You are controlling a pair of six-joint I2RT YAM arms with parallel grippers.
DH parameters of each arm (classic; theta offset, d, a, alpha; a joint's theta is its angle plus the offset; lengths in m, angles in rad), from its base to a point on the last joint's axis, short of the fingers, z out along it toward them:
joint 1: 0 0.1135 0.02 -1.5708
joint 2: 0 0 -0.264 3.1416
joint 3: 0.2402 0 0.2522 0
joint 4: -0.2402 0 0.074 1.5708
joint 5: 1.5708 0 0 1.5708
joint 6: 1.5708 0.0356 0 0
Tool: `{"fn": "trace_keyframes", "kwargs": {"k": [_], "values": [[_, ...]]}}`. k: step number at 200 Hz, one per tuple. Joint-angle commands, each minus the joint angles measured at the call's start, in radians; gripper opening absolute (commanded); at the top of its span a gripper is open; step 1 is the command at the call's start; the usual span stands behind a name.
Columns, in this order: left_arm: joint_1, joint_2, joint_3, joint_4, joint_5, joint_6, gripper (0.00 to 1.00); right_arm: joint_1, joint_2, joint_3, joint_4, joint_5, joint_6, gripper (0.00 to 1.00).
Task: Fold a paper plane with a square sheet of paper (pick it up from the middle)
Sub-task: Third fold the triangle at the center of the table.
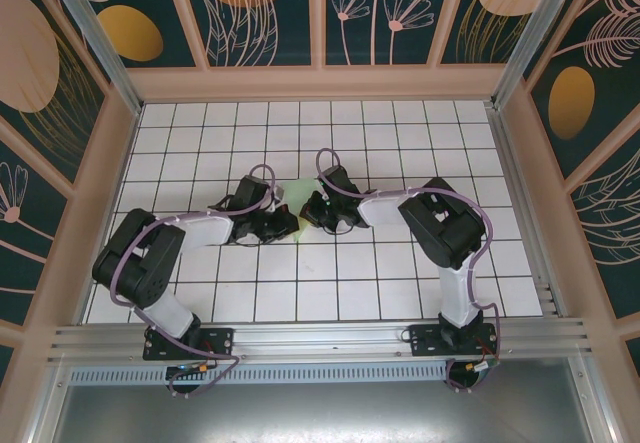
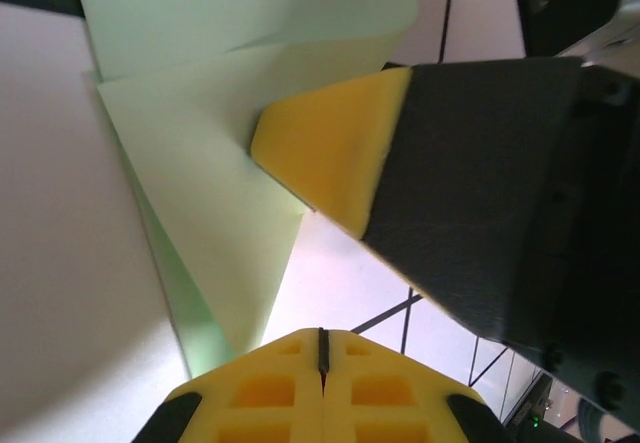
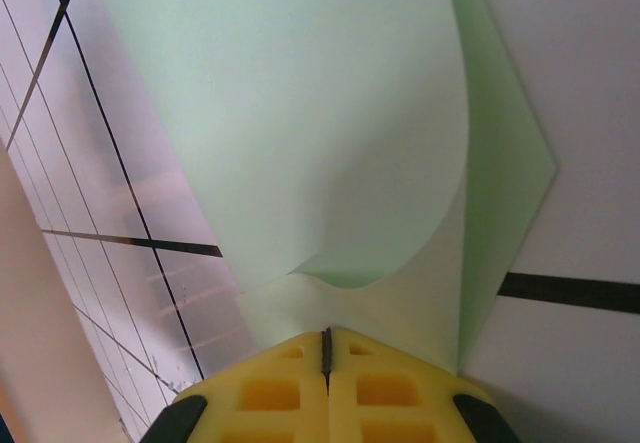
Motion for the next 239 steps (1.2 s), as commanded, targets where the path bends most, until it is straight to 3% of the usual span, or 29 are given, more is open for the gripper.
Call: {"fn": "trace_keyframes", "kwargs": {"k": [1, 124, 169, 239], "values": [[-0.013, 0.029, 0.005, 0.017, 0.016, -0.017, 0.0, 0.004, -0.011, -0.038, -0.04, 0.021, 0.025, 0.0], [-0.016, 0.062, -0.023, -0.019, -0.035, -0.015, 0.0, -0.008, -0.023, -0.002, -0.031, -0.007, -0.074, 0.0], [-0.015, 0.062, -0.057, -0.024, -0.047, -0.013, 0.0, -0.018, -0.013, 0.052, -0.059, -0.048, -0.201, 0.0], [-0.016, 0.059, -0.047, -0.095, -0.091, 0.063, 0.0, -0.074, -0.118, 0.037, -0.122, -0.033, -0.421, 0.04]]}}
